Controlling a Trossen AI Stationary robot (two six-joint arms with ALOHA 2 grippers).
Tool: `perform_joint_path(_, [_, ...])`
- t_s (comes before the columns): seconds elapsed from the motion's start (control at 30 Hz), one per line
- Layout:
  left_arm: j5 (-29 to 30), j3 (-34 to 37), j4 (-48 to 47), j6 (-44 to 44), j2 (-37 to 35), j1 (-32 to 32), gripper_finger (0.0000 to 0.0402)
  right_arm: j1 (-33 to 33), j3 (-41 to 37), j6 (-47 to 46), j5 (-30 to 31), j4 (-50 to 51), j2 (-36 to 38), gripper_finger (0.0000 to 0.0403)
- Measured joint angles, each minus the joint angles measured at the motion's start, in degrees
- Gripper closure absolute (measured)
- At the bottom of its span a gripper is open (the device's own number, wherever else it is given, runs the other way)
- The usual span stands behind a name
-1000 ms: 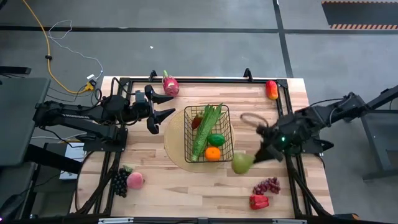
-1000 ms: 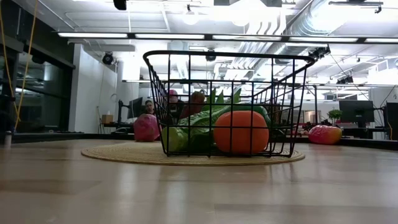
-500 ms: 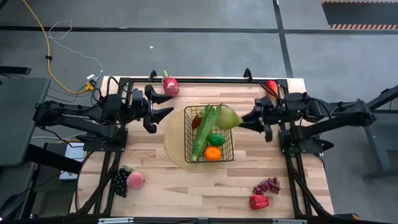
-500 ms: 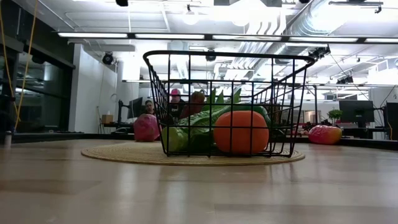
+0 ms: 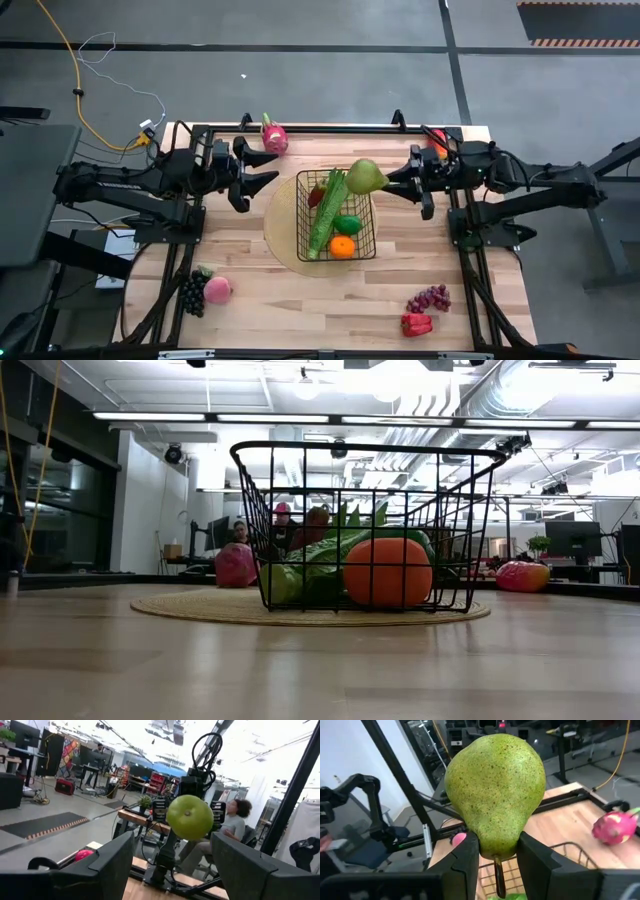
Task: Build produce basket
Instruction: Put the pear into the wire basket
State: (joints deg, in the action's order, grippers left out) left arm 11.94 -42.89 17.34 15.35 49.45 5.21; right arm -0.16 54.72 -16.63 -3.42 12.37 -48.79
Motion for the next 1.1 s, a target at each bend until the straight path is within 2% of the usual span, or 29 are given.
perform_joint_path(0.33, [0.1,-8.9,-19.6,-2.5,0.0,0.0,0.0149,-2.9,0.0,1.7,0.0,-0.3,-0.9,0.0301])
perform_joint_path(0.63, [0.5,-9.4,-21.0,-2.7,0.6,0.0,0.0149,-3.0,0.0,2.7,-0.7,-0.2,-6.2,0.0295])
perform_joint_path(0.87, [-0.4,-9.4,-21.2,-7.0,1.6,0.0,0.0149,-3.0,-0.1,2.7,-1.0,0.7,-9.5,0.0295])
perform_joint_path(0.93, [-0.4,-9.3,-21.3,-7.0,2.0,0.0,0.0149,-3.0,0.0,1.0,-0.1,3.0,-10.4,0.0295])
perform_joint_path(1.1, [-0.8,-9.4,-21.9,-6.6,3.4,0.0,0.0149,-5.4,5.0,-1.1,0.3,20.2,-16.1,0.0295])
